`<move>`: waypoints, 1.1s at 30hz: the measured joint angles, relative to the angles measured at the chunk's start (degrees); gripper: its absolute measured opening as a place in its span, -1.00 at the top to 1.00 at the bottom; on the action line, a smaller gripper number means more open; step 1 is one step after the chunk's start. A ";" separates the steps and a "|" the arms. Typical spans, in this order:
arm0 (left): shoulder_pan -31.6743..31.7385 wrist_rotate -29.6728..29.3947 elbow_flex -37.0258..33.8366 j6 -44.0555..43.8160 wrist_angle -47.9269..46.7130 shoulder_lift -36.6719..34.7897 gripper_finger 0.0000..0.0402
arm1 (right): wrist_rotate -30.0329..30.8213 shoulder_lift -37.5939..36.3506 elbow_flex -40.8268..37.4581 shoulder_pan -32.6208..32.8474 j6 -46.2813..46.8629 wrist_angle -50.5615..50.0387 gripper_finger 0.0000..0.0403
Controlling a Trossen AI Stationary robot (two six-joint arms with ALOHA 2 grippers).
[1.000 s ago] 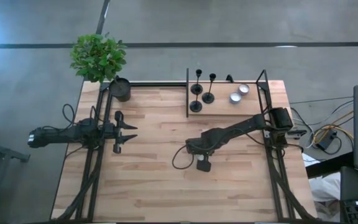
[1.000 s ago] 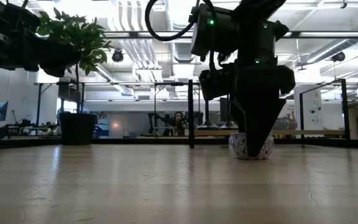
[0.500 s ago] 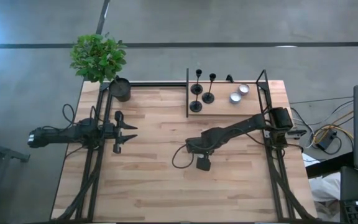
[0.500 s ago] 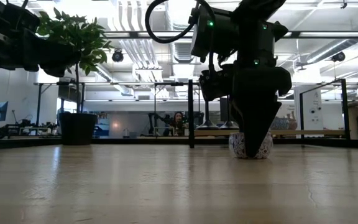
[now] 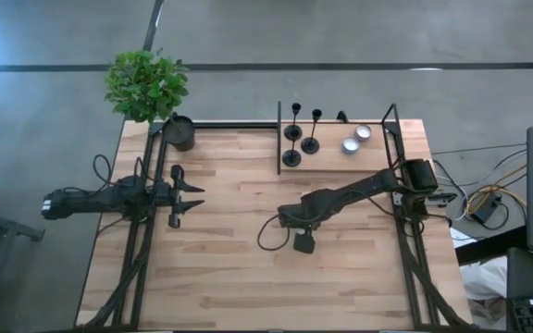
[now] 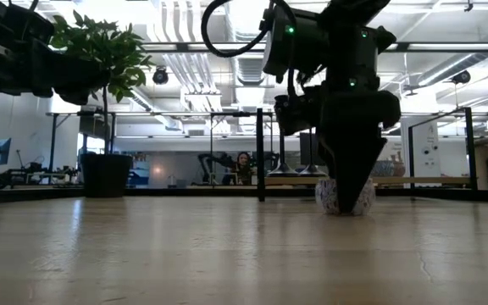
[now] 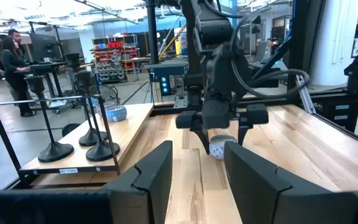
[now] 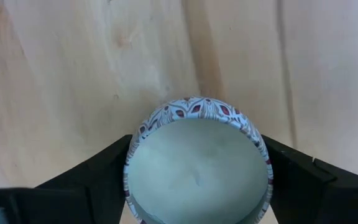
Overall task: Pick & Place candle stick holders
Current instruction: Put the red scented candle on the shelf
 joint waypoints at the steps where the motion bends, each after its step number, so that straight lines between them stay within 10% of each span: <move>1: -0.01 0.00 0.00 -0.01 0.01 0.00 0.24 | 0.03 -0.38 -0.04 -0.13 0.20 -0.02 -0.45; 33: 0.00 0.00 0.00 -0.01 0.01 -0.02 0.24 | 4.08 -30.91 -19.04 -6.43 17.32 -13.08 -0.45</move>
